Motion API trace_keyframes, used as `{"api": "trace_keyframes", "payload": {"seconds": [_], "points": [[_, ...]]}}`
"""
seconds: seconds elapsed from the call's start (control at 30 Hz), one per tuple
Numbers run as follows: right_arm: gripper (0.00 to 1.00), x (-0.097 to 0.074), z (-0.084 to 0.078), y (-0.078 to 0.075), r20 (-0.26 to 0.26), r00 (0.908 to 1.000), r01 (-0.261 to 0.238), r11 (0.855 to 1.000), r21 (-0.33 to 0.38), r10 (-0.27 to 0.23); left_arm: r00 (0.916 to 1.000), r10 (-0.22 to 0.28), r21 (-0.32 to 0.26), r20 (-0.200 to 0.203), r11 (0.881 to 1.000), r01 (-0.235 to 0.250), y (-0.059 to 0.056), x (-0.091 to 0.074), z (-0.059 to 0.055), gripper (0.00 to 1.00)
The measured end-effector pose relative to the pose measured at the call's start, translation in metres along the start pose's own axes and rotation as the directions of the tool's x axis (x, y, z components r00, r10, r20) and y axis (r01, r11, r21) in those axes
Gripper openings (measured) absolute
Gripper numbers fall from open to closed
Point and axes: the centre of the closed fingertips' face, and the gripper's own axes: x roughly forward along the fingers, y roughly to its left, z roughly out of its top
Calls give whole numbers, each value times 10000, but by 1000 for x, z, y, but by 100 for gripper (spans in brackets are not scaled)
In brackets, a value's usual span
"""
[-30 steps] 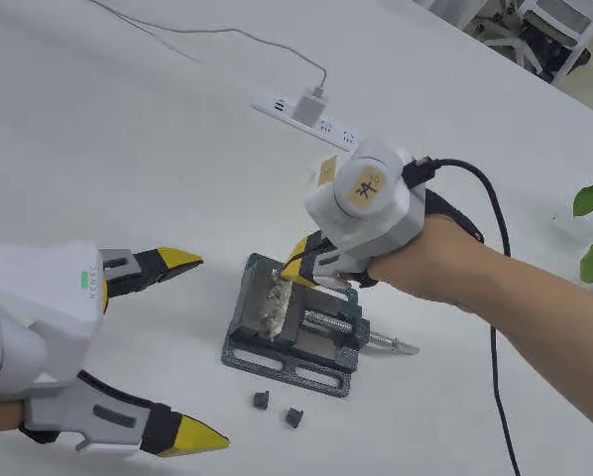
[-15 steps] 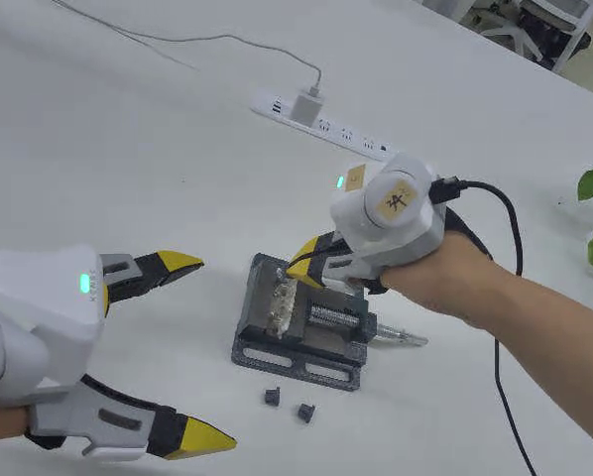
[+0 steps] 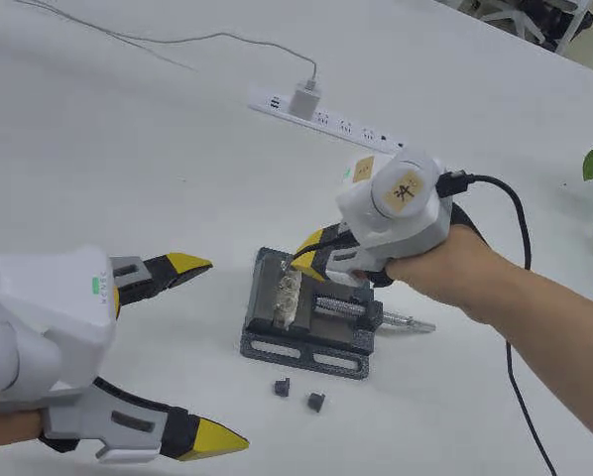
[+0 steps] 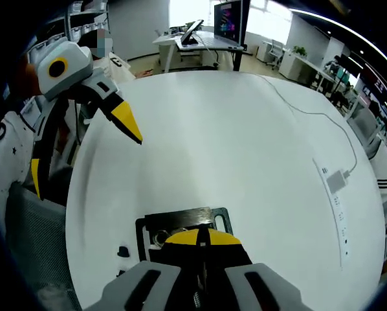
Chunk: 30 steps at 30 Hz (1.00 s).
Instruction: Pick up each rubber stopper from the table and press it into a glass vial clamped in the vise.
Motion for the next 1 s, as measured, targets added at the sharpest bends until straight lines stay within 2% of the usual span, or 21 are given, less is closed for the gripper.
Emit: {"api": "trace_keyframes", "payload": {"seconds": [0.07,0.17,0.47,0.6,0.77,1.0], "points": [[0,-1,-3,3,-251,9995,-202,9998,96,204,10000,3,0,2,10000,-3,0,0,0,94],[0,-1,-2,1,-140,9998,-135,9999,93,137,10000,14,-12,22,10000,-14,1,0,0,94],[0,-1,-4,2,-512,9986,-139,9999,26,140,10000,32,8,41,10000,-32,2,-1,0,94],[0,0,-3,2,-487,9988,-59,9999,93,63,10000,53,-3,50,10000,-53,2,-2,0,94],[0,1,-3,1,-983,9951,-53,10000,2,53,10000,14,26,36,10000,-14,1,-1,1,94],[0,2,-6,1,-1062,9943,-44,10000,-38,40,9999,-4,55,122,10000,3,1,2,5,94]]}}
